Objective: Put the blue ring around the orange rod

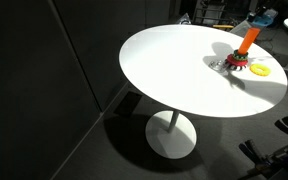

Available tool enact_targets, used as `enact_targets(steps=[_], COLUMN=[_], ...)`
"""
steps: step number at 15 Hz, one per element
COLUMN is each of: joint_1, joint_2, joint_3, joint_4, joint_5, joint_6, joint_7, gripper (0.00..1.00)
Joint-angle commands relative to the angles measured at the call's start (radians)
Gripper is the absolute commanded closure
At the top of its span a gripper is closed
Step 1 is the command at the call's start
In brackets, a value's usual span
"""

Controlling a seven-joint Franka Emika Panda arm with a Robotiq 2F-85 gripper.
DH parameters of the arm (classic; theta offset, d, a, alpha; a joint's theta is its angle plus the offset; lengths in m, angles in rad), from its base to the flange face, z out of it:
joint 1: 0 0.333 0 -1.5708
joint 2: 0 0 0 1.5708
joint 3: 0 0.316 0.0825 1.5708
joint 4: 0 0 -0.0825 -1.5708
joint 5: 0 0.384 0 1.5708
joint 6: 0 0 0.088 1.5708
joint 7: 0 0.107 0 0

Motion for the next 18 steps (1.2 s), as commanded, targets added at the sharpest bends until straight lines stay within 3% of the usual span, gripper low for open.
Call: enact_targets(steps=[1, 18], joint_1=[-0.020, -0.007], joint_2=[0.036, 0.072], joint_3=[0.022, 0.031], joint_4=[0.062, 0.109], joint_5=[0.037, 0.009], joint_6=[-0.044, -0.151], joint_7=[-0.027, 0.011], gripper=[0.89, 0.89])
